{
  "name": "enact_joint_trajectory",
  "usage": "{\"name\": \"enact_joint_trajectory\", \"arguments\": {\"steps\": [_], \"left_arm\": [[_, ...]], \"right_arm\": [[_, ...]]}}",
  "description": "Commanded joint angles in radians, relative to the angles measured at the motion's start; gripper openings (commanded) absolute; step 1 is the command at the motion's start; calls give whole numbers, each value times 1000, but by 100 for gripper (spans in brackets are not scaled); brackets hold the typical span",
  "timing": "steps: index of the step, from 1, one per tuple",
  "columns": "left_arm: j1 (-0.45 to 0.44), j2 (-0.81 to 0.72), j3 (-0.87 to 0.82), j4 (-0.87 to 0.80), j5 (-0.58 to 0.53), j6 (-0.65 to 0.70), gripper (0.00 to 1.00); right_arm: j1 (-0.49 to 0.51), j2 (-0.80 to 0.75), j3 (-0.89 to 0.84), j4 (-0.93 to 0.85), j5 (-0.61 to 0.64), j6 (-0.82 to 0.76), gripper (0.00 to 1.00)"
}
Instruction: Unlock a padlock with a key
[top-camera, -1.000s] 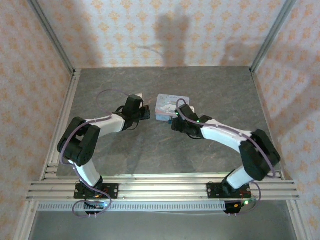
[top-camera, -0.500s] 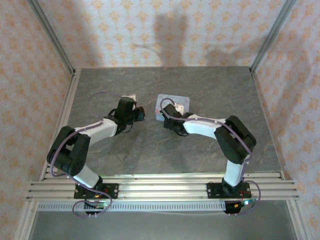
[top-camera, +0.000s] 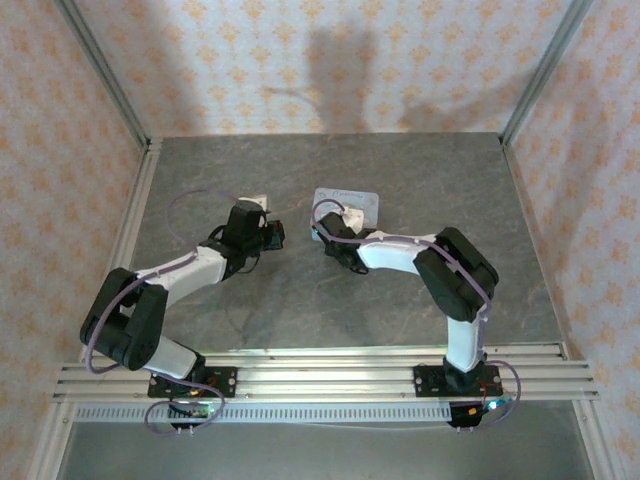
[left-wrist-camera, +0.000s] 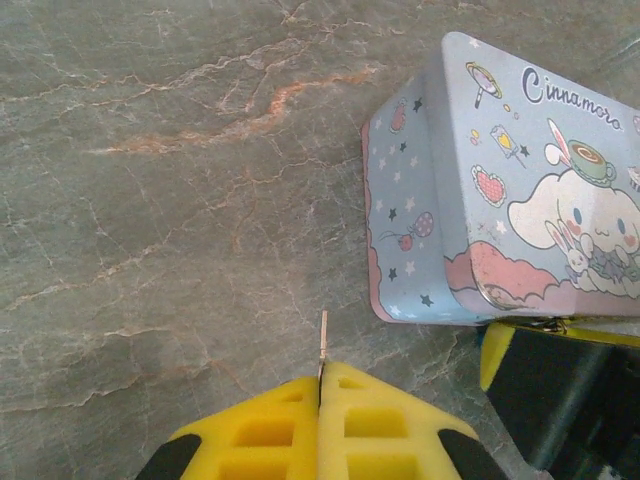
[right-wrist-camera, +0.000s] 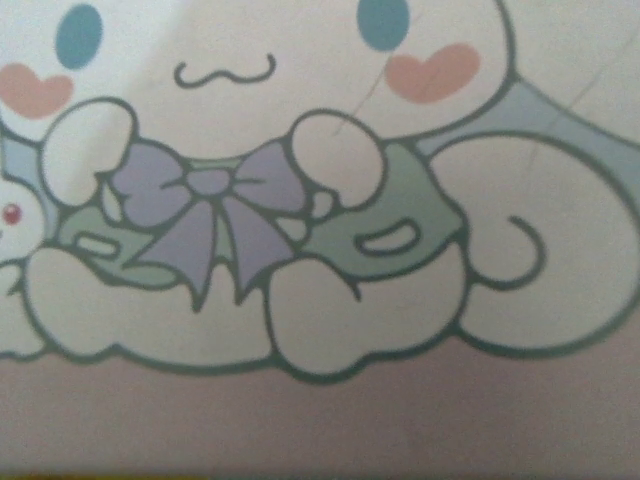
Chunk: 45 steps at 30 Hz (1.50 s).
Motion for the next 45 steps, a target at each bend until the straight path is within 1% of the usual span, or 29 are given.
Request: {"name": "enact_joint_trajectory", "arguments": {"steps": [1,3,4,6,8,9,12,15,17,19,24,28,36,42,45], "left_arm": [[11,-36,-19,-13,-2,30,0],[10,-46,-33,-2,15,37,0],[10,-52,-42,4,20,39,0],[11,-71,-62,3,12,36,0],[10,-83,-78,-10,0,25,0],[10,-89,-86,-15,-7,16,0],[10,-108,-110,-9,25,8,0],[8,-141,-141,20,70,0,0],[3,-166,-145,-7,74,21,0],[0,-193,-149,-36,88,69,0],[-2,-242,-182,-43,132,134,0],[-2,-243,-186,-47,165,144,0],[-5,-277,-244,22,228,164,0],[-5,-354,-311,78,242,185,0],[-5,-415,-328,98,250,192,0]], "right_arm": [[5,29,37,17,63,14,53],[5,39,44,17,67,16,48],[5,41,45,18,68,15,44],[5,42,45,23,68,13,37],[5,45,47,24,62,4,32],[5,46,46,23,57,2,28],[5,40,43,15,49,-3,17],[5,20,36,7,34,-17,10],[5,7,44,-12,23,-29,5],[5,-2,63,-45,0,-42,0],[5,-2,128,-139,-59,-52,0],[5,-7,157,-182,-106,-49,0],[2,-43,162,-217,-170,-47,0],[-26,-84,163,-215,-299,-57,0],[-47,-132,130,-157,-374,-62,0]]}}
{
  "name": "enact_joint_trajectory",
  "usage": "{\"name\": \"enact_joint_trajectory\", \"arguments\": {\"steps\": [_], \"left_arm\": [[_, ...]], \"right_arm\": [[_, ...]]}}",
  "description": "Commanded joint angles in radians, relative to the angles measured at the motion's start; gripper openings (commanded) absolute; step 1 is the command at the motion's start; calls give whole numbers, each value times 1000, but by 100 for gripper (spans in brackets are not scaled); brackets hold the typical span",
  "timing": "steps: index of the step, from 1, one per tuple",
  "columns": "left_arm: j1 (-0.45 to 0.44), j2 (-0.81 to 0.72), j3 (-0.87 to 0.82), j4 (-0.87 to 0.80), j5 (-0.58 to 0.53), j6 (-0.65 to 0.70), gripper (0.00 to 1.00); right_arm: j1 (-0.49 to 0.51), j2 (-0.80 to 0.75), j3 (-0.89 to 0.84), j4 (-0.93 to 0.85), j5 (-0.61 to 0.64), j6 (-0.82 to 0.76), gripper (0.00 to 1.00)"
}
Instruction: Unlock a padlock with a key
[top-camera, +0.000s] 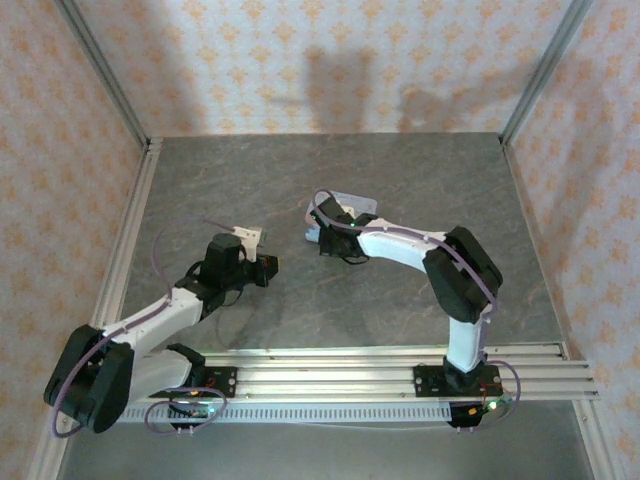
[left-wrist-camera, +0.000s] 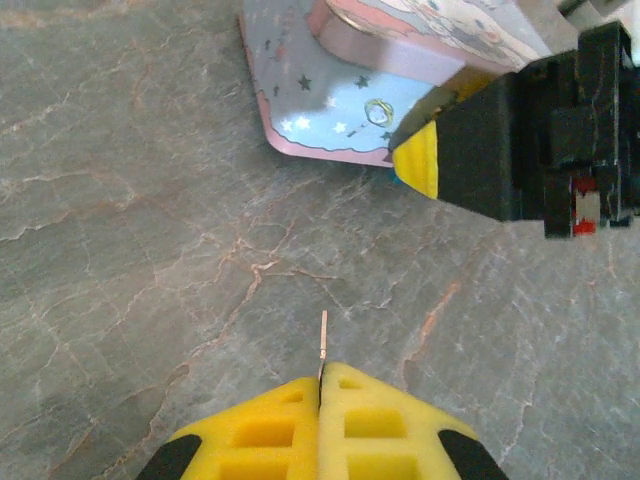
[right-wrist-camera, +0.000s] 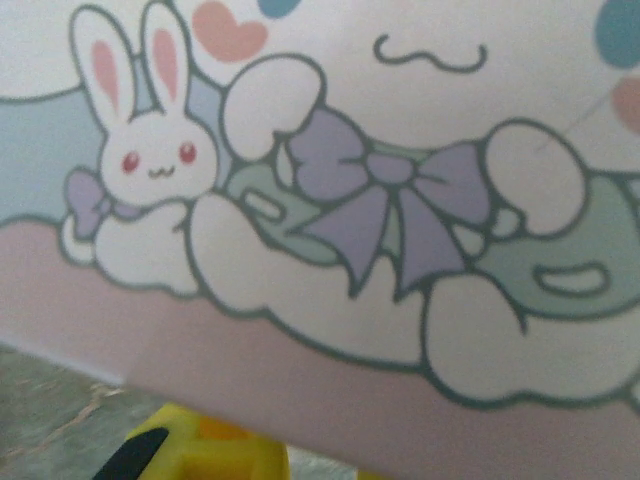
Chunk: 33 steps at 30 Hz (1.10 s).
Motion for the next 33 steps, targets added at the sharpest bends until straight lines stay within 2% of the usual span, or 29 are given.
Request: {"name": "enact_joint_trajectory", "arguments": {"steps": [1,5,9,16,33], "left_arm": [[-5,-75,-12,70,23,40,0],[-21,-146,-6,34,49,121,0],[-27,-152,-9,17,31,90,0],[-61,-59,-79,258,23,-57,0],[-80,213,-50,697,69,-145,0]], "right_arm": [[-30,-99,-10,53,-91,-14,0],[-66,-127,2,37,-160,0,0],[-93,-140,6,25,-237,13,0],[-131,-153,7,27,-337,39,0],[-221,-126,99,-133,-596,40,0]]}}
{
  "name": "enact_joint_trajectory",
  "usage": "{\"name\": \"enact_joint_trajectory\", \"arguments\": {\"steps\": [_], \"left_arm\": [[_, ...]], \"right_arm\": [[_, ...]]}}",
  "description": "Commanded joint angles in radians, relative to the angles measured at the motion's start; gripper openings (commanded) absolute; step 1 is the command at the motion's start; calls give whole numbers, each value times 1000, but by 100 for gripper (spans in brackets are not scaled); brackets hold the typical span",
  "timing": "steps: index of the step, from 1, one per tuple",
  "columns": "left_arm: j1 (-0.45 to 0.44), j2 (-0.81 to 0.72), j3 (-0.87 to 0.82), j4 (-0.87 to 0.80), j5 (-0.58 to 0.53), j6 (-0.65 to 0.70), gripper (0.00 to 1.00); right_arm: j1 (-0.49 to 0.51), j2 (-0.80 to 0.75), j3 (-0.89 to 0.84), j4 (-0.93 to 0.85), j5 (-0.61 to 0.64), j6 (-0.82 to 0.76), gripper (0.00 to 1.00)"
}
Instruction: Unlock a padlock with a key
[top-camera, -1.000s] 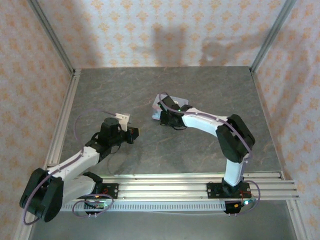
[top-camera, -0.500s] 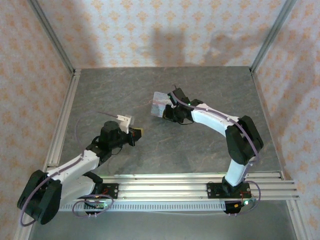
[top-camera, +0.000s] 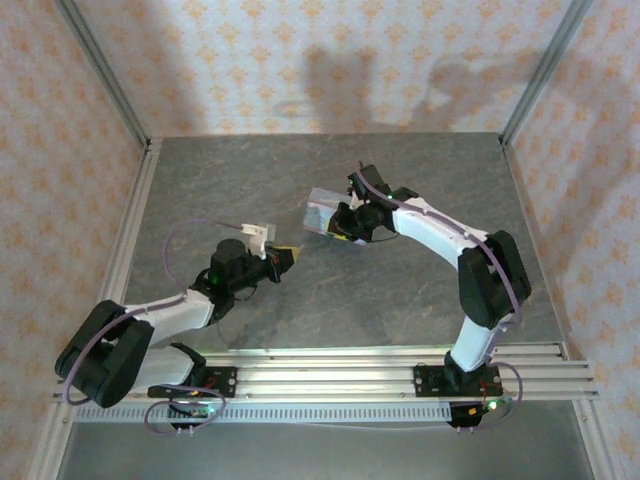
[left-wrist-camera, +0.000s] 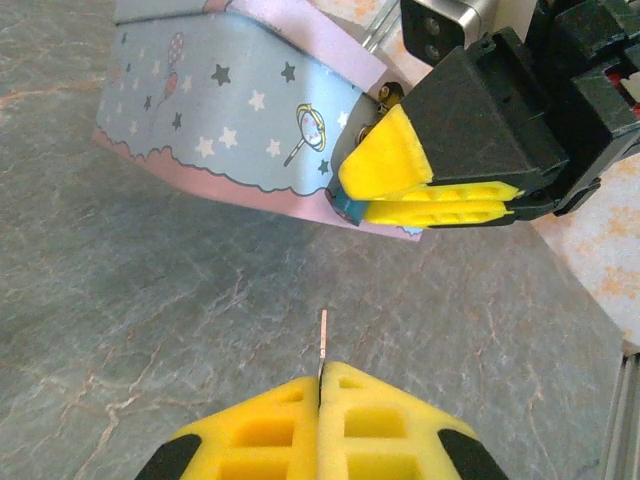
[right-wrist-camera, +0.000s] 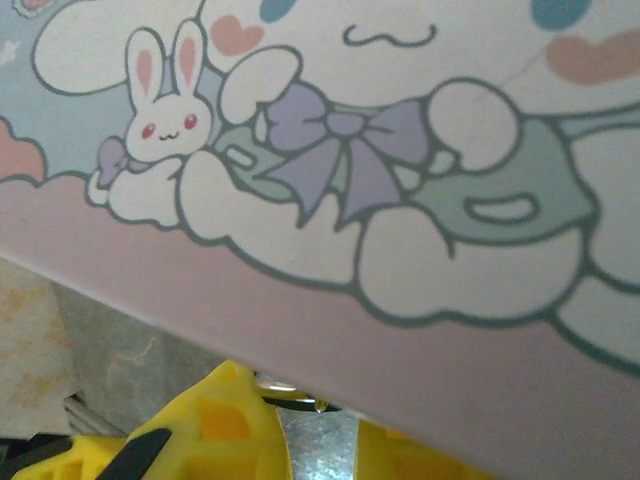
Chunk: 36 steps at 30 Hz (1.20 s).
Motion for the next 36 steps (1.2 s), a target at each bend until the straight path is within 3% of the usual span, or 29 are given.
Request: {"name": "enact_joint_trajectory", "arguments": {"steps": [1,9,17,36], "left_arm": [[-7,50,29,172,21,-37,0],[-6,252,45,438,54,-162,0],[-7,338,45,564,61,-225,0],[-6,403,65,609,128,-185,0]], "right_arm": [[-19,-18,33,-19,-65,1,0],[-43,-3,28,27,-115,49,0],[-63,13,41,27,-163,67,0],[-76,39,40,65,-231,113,0]]}}
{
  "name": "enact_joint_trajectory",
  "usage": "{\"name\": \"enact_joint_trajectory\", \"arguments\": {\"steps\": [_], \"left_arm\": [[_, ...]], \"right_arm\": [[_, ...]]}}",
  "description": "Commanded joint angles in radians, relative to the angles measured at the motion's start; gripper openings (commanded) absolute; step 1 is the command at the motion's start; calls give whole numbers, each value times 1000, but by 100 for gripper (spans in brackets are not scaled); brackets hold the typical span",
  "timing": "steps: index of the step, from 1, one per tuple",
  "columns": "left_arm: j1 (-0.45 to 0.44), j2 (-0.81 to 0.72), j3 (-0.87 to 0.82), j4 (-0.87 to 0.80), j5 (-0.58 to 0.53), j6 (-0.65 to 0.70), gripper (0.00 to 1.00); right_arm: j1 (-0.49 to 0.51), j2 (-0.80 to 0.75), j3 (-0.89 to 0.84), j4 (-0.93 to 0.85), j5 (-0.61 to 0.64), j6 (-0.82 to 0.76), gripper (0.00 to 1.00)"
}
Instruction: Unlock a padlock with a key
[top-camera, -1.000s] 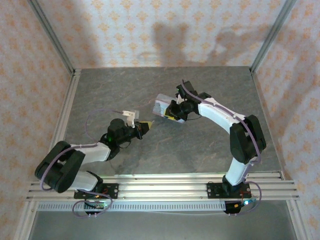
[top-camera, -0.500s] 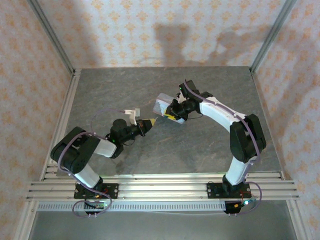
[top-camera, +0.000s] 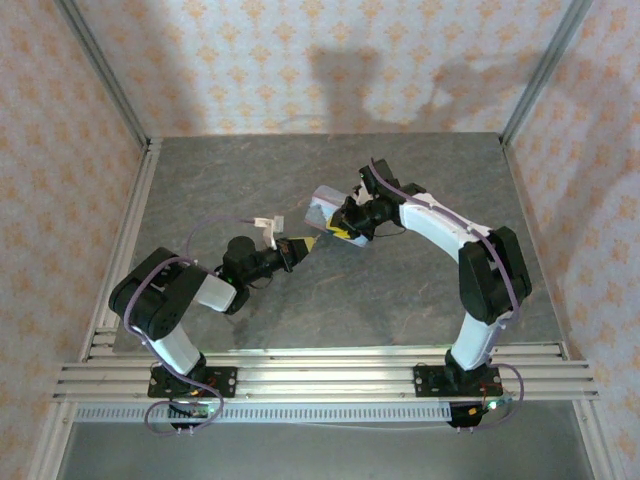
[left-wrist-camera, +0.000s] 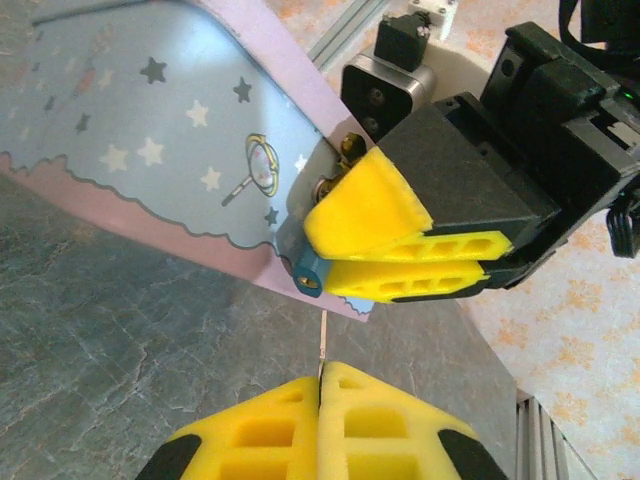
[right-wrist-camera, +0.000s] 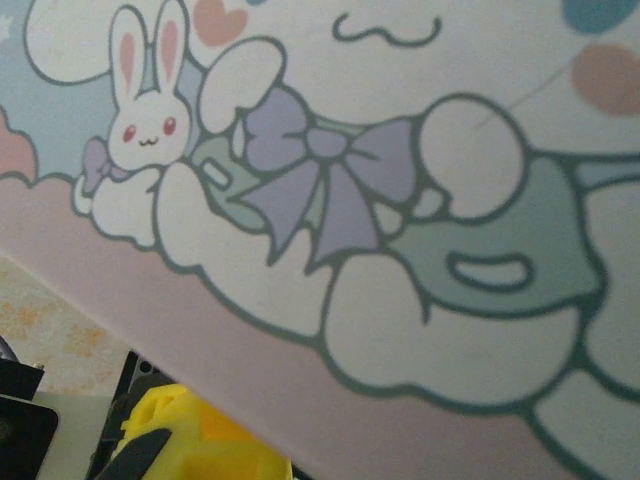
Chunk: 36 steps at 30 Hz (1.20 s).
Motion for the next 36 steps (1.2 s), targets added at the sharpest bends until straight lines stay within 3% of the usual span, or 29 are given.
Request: {"name": "enact_joint_trajectory", "arguments": {"steps": [1,36], "left_arm": [[-6,-2,8,66,14,47,0],[10,23,78,69,48,40,0]], "right_arm": [[-11,17,39,43,-49,22,0],[-44,-27,-5,137,-166,130,0]]}}
